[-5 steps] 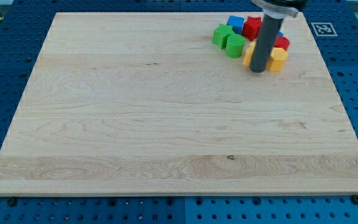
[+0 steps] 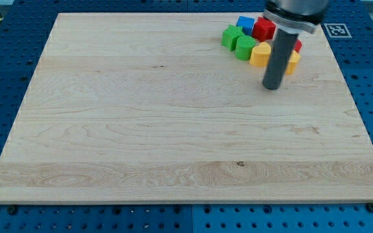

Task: Nudge the yellow hexagon up a bit

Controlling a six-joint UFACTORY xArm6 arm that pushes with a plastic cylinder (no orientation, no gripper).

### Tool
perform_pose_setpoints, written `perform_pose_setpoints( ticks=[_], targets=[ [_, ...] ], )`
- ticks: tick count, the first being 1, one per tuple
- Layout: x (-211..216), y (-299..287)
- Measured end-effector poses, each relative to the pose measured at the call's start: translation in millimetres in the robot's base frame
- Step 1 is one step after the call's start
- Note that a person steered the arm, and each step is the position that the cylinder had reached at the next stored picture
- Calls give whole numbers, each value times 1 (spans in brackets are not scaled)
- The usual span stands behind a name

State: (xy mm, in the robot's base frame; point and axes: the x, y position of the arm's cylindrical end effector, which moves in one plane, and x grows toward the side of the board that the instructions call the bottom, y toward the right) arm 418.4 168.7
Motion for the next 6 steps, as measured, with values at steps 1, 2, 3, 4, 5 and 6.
perform_pose_setpoints(
  ticks=[1,2,3,4,5,6],
  targets=[
    [1,46],
    [-1,59],
    [-12,59],
    [-34,59],
    [-50,48],
    [-59,41]
  ],
)
